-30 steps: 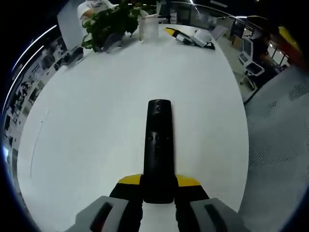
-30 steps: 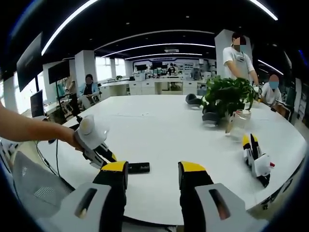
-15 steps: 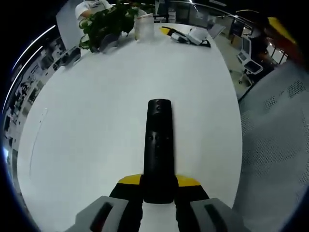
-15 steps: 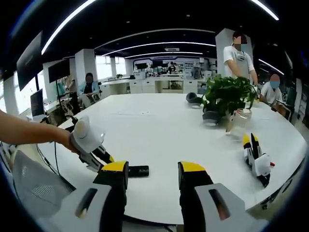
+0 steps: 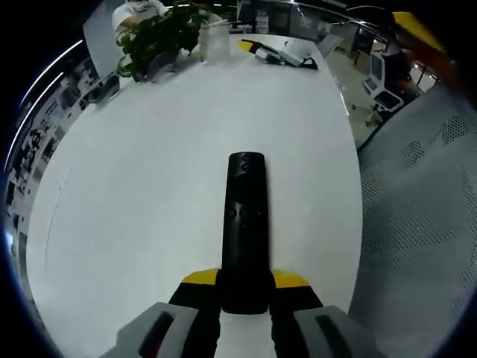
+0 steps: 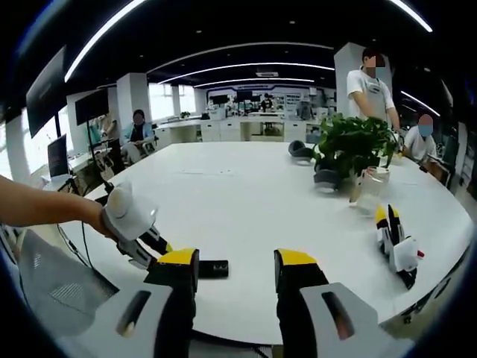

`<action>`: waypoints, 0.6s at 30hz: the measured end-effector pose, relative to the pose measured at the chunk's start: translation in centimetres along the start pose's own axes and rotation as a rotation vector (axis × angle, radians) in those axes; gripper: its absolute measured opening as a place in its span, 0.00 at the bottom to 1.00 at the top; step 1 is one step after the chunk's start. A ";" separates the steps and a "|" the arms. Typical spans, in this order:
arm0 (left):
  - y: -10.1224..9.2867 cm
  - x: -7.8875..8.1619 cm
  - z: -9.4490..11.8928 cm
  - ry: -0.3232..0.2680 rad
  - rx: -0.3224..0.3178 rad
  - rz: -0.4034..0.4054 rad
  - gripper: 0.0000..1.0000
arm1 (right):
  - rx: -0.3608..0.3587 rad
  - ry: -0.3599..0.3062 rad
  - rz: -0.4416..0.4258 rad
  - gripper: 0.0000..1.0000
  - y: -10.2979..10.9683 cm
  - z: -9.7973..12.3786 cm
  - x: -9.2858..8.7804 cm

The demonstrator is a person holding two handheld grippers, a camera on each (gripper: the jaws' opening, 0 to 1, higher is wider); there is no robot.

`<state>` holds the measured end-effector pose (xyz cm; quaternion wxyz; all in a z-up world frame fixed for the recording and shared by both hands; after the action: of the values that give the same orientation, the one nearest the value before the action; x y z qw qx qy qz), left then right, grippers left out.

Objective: Press the specified remote control buttons in sequence, fully releasing each button before pressing the next.

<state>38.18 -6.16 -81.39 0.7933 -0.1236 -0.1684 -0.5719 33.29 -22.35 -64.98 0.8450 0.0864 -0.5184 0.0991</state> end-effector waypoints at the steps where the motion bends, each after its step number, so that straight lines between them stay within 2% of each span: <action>1: -0.2 0.0 0.0 0.003 -0.001 -0.004 0.24 | 0.000 0.004 0.002 0.42 0.0 0.0 -0.1; 18: -1.8 -0.4 0.1 -0.002 -0.005 -0.004 0.24 | 0.021 -0.002 0.005 0.42 0.3 0.1 -0.1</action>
<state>36.31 -6.37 -81.42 0.7917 -0.1256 -0.1681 -0.5737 33.11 -22.04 -64.99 0.8434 0.0942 -0.5182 0.1065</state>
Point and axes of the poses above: the point that each gripper's makers call its tool centre point, and the gripper's own axes: z roughly backward along the fingers, y roughly to its left, x roughly out of its top, the point moved 2 cm from there along z, roughly backward along the fingers, and after that the axes turned 1 degree about -x, right-handed, at the moved point
